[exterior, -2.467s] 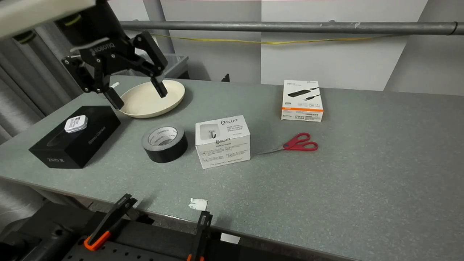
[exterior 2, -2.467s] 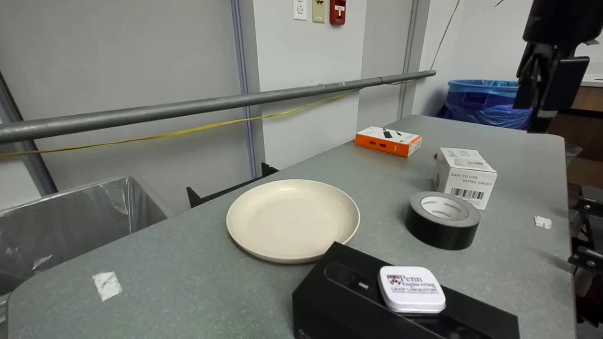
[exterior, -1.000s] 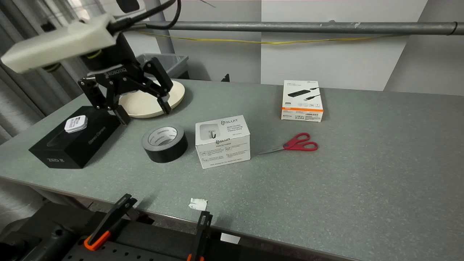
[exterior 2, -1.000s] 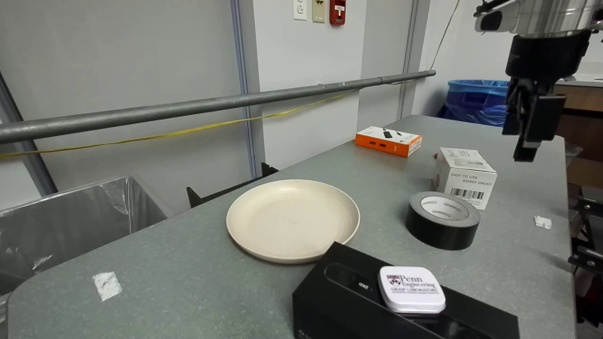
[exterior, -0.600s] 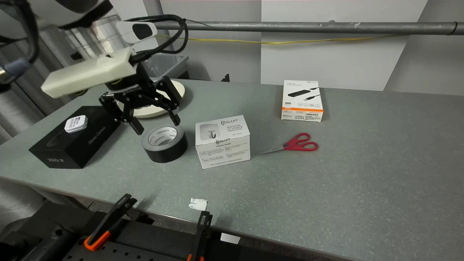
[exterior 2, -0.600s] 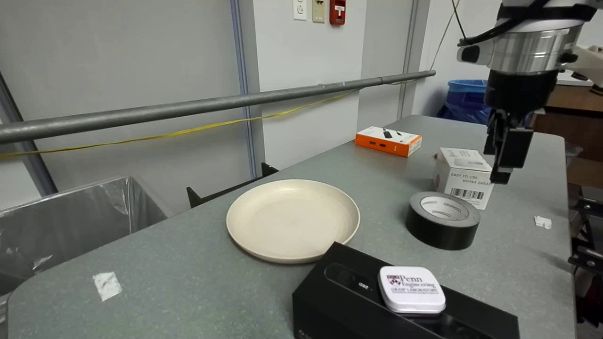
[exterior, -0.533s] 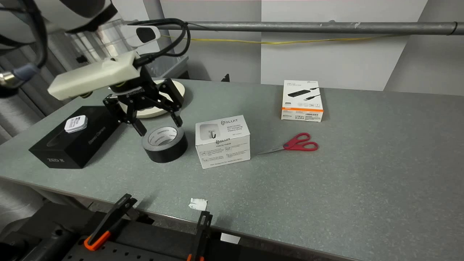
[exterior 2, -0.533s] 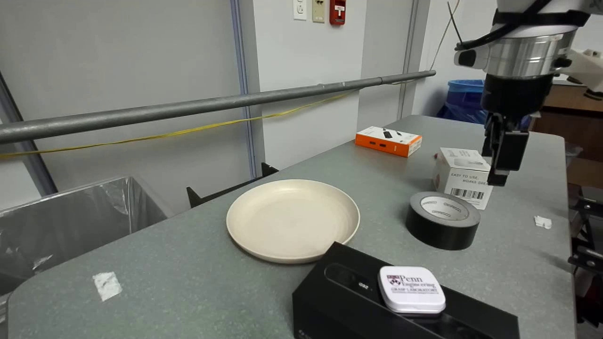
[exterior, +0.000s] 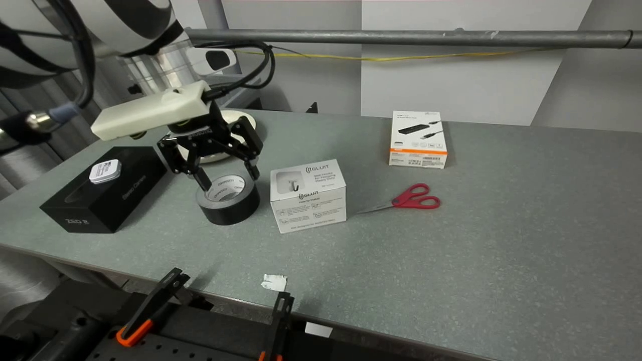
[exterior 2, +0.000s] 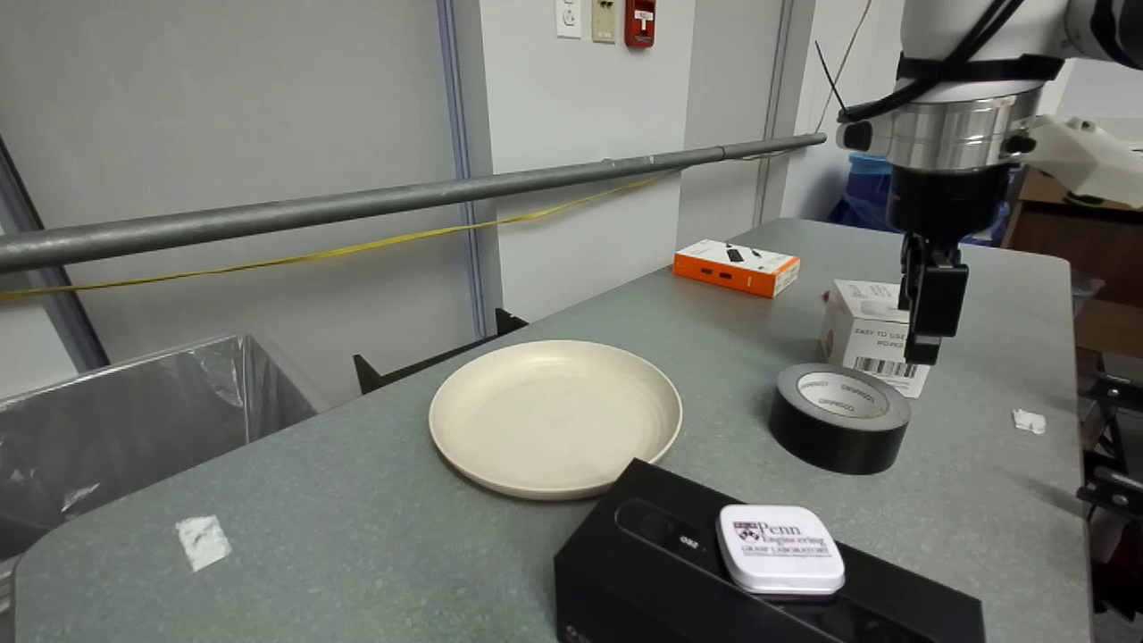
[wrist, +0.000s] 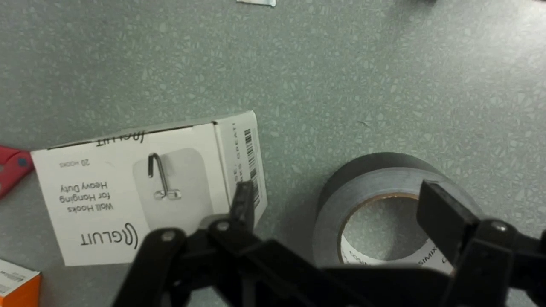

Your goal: Put the black tape on the plate

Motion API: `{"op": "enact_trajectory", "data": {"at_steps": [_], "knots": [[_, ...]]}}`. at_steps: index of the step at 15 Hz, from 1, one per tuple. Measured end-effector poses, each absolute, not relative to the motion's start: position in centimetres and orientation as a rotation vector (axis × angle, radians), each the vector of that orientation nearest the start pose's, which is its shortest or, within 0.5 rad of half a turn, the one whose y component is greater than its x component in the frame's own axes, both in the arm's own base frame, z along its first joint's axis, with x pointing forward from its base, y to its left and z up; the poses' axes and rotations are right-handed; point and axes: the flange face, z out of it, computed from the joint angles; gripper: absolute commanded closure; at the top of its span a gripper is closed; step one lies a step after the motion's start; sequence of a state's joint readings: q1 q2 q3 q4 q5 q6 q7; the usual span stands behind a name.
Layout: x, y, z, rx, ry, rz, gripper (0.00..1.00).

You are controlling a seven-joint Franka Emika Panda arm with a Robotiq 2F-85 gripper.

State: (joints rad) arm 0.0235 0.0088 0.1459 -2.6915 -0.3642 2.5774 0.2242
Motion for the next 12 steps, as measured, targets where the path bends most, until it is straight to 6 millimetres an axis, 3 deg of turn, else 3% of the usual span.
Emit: {"op": "enact_trajectory", "data": {"at_steps": [5, 12], "knots": [[39.8, 7.2, 21.1, -3.289, -0.427, 0.126, 0.0], [42.7, 7.3, 17.5, -3.256, -0.407, 0.131, 0.0]]}}
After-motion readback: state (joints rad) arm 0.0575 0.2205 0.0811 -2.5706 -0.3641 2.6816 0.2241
